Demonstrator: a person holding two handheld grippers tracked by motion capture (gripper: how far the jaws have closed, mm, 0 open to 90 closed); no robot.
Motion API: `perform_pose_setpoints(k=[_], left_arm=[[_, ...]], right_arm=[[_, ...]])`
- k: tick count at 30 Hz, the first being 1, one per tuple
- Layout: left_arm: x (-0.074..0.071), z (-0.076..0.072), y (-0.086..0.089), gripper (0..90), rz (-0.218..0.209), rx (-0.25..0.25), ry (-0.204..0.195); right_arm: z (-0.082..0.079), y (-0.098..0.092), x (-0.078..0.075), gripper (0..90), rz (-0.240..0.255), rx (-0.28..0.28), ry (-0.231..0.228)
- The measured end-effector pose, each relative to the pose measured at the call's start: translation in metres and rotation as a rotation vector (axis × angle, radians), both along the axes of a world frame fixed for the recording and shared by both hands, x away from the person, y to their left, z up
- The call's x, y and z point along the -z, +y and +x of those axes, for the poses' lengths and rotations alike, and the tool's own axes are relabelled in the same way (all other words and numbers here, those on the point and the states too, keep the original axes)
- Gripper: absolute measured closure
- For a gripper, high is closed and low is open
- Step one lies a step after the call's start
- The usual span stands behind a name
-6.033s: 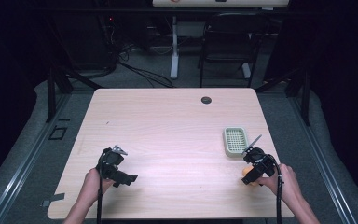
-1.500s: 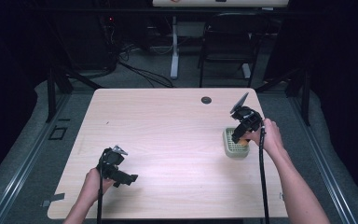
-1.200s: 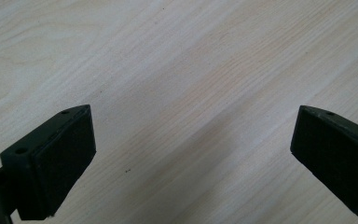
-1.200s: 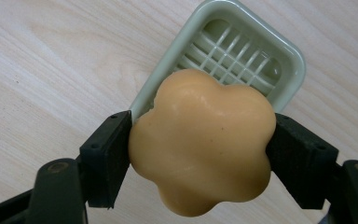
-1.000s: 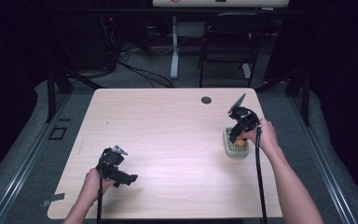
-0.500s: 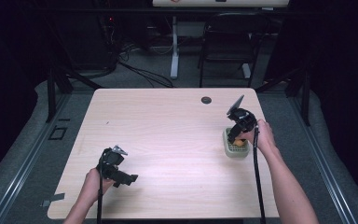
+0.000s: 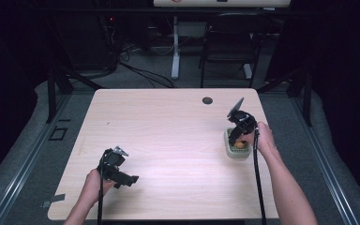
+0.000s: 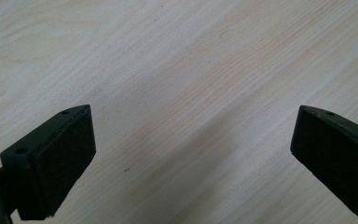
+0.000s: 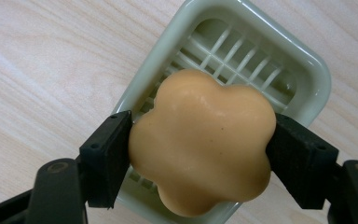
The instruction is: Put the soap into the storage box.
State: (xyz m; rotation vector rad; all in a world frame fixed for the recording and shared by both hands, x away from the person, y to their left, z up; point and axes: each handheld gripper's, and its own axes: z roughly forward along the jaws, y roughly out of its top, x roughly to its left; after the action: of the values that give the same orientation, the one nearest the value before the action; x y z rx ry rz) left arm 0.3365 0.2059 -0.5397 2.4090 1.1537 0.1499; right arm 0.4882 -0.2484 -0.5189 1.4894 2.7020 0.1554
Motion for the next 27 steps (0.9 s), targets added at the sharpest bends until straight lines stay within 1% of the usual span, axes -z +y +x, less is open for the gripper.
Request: perform_pose_setpoints(k=[4, 5, 12, 14, 15, 16, 18, 20, 23, 24, 25, 27], left_arm=[[0.0, 0.0, 0.0, 0.0, -0.001, -0.002, -0.002], [0.0, 0.0, 0.0, 0.0, -0.002, -0.002, -0.002], [-0.001, -0.001, -0.001, 0.0, 0.001, 0.005, -0.003], [-0.001, -0.001, -0.001, 0.0, 0.001, 0.005, -0.003], [-0.001, -0.001, -0.001, 0.0, 0.001, 0.005, -0.003], [-0.001, -0.001, -0.001, 0.0, 0.001, 0.004, -0.002], [-0.001, -0.001, -0.001, 0.0, 0.0, 0.004, -0.004], [-0.001, -0.001, -0.001, 0.0, 0.002, 0.006, -0.005], [-0.001, -0.001, -0.001, 0.0, 0.002, 0.005, -0.005], [-0.001, -0.001, -0.001, 0.0, 0.003, 0.006, -0.004], [-0.001, -0.001, -0.001, 0.0, 0.003, 0.006, -0.005], [-0.001, -0.001, -0.002, 0.0, 0.002, 0.007, -0.007]], right_arm=[[0.0, 0.0, 0.002, 26.5, 0.009, 0.006, -0.011], [0.0, 0.0, 0.003, 26.4, 0.003, 0.005, -0.015], [-0.001, 0.0, 0.003, 26.1, 0.005, 0.011, -0.017], [-0.002, 0.0, 0.0, 25.5, 0.012, 0.018, -0.04], [-0.002, 0.0, 0.0, 25.5, 0.012, 0.018, -0.04], [-0.002, -0.001, -0.004, 24.1, 0.026, 0.014, -0.055], [-0.003, -0.001, -0.006, 22.5, 0.033, 0.019, -0.063], [-0.006, -0.001, -0.012, 16.6, 0.041, 0.013, -0.076], [-0.01, -0.002, -0.019, 14.2, 0.069, 0.005, -0.1], [-0.01, -0.003, -0.022, 14.2, 0.068, -0.002, -0.099], [-0.013, -0.002, -0.024, 13.8, 0.083, 0.006, -0.112], [-0.016, -0.001, -0.029, 11.9, 0.09, -0.009, -0.114]])
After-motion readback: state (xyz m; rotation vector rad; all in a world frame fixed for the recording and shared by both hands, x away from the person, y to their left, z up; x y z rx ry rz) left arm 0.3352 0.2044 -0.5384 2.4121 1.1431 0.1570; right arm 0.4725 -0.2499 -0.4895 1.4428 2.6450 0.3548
